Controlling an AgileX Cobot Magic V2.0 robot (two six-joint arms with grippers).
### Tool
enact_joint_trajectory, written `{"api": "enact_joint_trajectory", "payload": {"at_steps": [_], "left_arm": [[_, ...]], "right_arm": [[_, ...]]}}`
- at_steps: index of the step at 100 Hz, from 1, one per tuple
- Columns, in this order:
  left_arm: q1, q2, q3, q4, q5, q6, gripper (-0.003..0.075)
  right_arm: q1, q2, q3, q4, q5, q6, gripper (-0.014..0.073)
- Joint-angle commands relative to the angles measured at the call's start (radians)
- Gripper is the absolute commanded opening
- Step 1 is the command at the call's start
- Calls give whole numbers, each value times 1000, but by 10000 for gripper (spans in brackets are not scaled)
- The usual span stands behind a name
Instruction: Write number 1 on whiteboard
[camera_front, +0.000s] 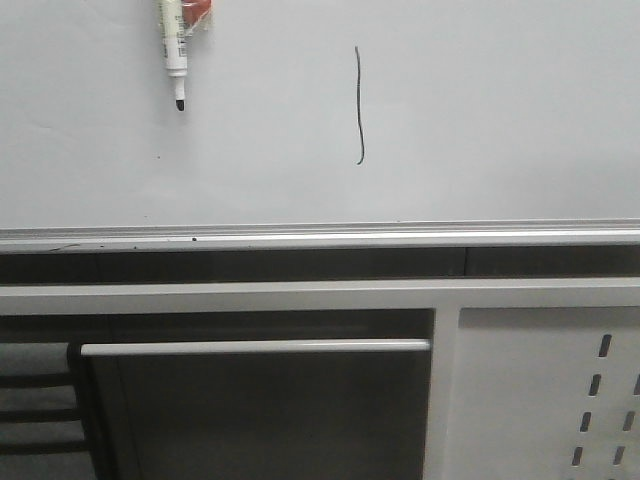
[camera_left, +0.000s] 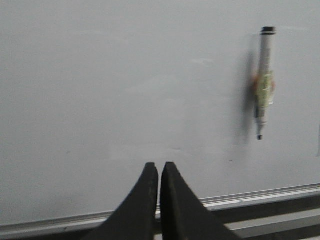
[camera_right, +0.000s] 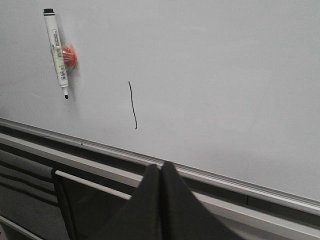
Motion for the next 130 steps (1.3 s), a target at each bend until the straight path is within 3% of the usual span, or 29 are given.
{"api": "enact_joint_trajectory", "payload": {"at_steps": [1,15,20,114,123,130], "left_arm": [[73,-48,16,7,-37,-38,-20],[113,-49,103,6,-71,-62,-20],[113,-49,99,-3,-8,-62,-20],[109,-49,98,-5,-26,-62,-20],[109,-49,98,-5,-26,-62,-20],[109,-49,98,-5,-26,-62,-20]], "right_arm": [[-7,-6,-22,24,-53,-1,-65],[-7,-6,-22,24,-47,-1,-65],[-7,-6,-22,24,-49,-1,-65],[-7,-6,-22,24,-51,-1,-65],[-7,-6,-12,-48,-99,12,-65],[-8,-6,12,-210,-192,167,-65]]}}
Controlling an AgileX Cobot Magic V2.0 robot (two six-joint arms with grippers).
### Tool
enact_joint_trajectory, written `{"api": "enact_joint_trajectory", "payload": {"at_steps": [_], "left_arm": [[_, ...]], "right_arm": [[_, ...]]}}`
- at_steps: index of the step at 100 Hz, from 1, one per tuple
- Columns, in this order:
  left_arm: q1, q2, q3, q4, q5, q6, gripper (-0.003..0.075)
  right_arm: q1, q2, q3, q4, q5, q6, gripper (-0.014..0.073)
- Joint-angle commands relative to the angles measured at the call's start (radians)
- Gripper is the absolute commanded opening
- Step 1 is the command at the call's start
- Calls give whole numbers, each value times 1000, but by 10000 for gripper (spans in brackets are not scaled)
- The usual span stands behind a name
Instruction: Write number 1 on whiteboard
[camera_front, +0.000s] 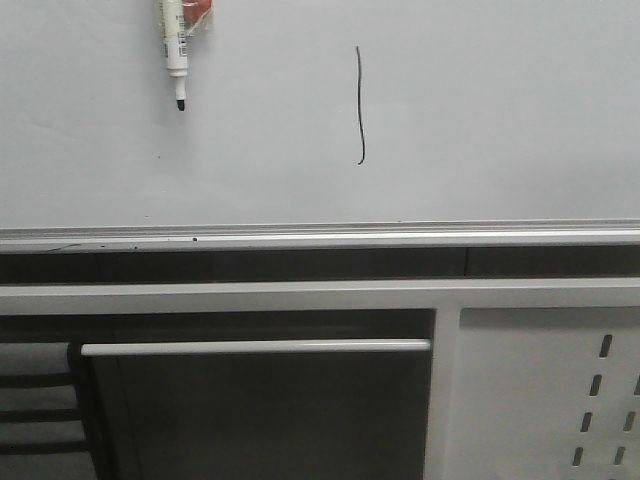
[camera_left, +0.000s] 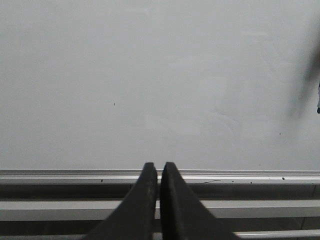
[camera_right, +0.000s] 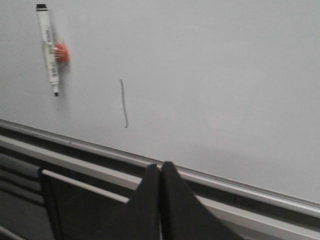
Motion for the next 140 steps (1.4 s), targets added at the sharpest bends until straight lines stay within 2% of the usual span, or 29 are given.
{"api": "enact_joint_trajectory", "payload": {"at_steps": [1,10,14,18,45,48,71,140], "left_arm": [[-1,-24,42,-10,-77,-11,-20],[-1,-24,42,-10,-77,-11,-20],[-1,-24,42,-10,-77,-11,-20],[-1,-24,42,-10,-77,-11,-20],[-1,-24,42,-10,-77,-11,-20],[-1,-24,42,-10,-77,-11,-20],[-1,-22,42,-10,-77,-11,-20],[-1,-22,42,-10,-77,-11,-20]], "right_arm": [[-8,-6,0,-160,-173,167,-65],[-11,-6,46,-484,-261,483,-65],[-11,-6,66,-585,-279,558,-65],[-11,-6,84,-627,-293,592,-65],[-23,-14,291,-635,-464,592,-65],[-27,-14,286,-632,-420,592,-65],[-89,-14,288,-629,-388,590,-65],[-89,-14,287,-629,-391,590,-65]]}}
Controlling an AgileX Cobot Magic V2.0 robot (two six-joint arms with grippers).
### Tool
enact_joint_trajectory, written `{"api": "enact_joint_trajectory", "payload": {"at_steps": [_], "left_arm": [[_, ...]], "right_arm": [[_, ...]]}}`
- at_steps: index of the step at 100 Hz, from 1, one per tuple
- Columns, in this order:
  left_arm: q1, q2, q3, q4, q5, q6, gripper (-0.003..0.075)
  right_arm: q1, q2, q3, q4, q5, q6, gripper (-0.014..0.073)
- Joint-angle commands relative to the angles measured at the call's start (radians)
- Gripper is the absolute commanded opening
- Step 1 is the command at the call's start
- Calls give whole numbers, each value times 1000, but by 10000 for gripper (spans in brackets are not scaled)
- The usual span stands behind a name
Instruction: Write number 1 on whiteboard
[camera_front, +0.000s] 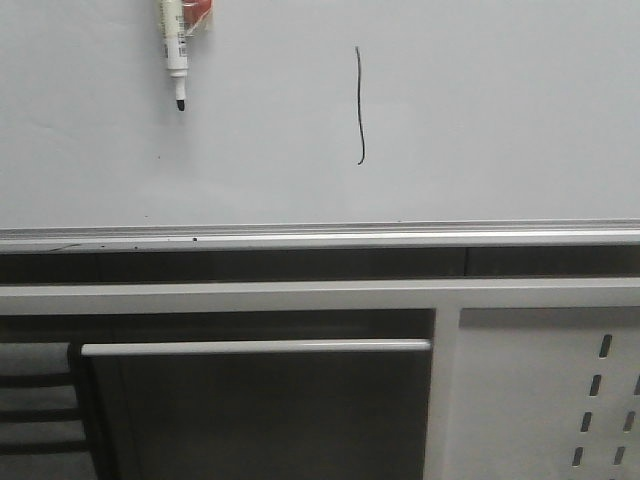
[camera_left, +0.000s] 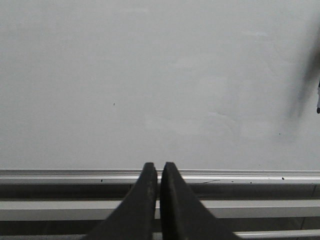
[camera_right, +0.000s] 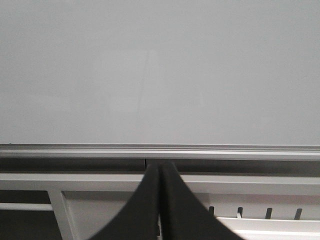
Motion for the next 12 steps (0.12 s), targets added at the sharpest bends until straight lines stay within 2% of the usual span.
{"api": "enact_joint_trajectory", "payload": {"at_steps": [1,12], "left_arm": [[-1,-22,42,-10,-77,-11,-20],[-1,-22,42,-10,-77,-11,-20]], "right_arm": [[-5,-14,25,-10,-72,2,-65],[-5,-14,25,-10,-72,2,-65]]}}
